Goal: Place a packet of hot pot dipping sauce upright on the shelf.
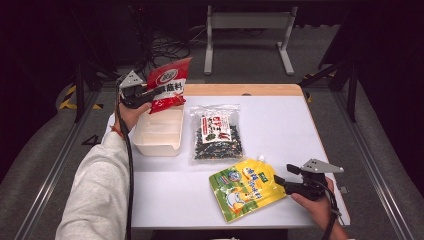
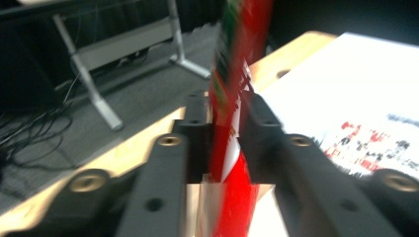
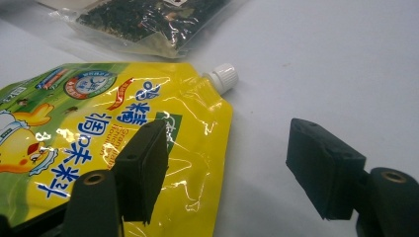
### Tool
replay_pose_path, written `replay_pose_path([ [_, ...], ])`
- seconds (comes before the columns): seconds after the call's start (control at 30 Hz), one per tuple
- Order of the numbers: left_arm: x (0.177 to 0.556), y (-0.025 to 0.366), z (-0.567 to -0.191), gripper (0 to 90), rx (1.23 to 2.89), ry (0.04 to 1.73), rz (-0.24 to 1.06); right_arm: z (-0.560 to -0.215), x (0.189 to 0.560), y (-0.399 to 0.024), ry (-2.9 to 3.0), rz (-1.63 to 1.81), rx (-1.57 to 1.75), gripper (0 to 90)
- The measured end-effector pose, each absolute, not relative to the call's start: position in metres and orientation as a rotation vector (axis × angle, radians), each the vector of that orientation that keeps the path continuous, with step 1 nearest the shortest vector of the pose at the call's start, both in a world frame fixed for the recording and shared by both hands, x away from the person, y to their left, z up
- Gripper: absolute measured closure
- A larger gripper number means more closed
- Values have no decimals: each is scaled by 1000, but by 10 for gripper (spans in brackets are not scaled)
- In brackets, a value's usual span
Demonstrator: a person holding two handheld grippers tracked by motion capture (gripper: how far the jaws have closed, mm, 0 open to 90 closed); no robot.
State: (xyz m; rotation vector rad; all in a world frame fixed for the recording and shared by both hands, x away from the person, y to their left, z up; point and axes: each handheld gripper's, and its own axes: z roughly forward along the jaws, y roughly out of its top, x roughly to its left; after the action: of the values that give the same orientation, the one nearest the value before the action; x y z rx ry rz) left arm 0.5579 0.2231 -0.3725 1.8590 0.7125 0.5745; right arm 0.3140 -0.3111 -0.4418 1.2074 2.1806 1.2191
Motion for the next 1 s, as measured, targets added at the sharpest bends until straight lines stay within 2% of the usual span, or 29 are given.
replay_pose_path([
  [0.1,556,224,-381,714,1926,718,568,-442,314,-310,2189,1220,1203,323],
  [0.2,557,222,-391,751,2035,735,598,-442,315,-308,2198,1221,1200,320],
  [0.3,559,228,-396,788,2004,755,591,-442,315,-307,2204,1219,1197,320],
  [0.67,566,230,-403,816,2030,771,574,-445,317,-304,2227,1209,1198,314],
  [0.83,565,228,-402,743,2021,791,588,-447,318,-303,2240,1204,1202,310],
  [0.9,561,235,-397,628,1947,823,583,-446,319,-302,2244,1206,1195,309],
  [0.93,558,239,-395,643,1917,798,572,-446,318,-302,2244,1207,1193,309],
  [1.0,552,244,-389,726,1911,767,586,-445,318,-302,2244,1211,1191,309],
])
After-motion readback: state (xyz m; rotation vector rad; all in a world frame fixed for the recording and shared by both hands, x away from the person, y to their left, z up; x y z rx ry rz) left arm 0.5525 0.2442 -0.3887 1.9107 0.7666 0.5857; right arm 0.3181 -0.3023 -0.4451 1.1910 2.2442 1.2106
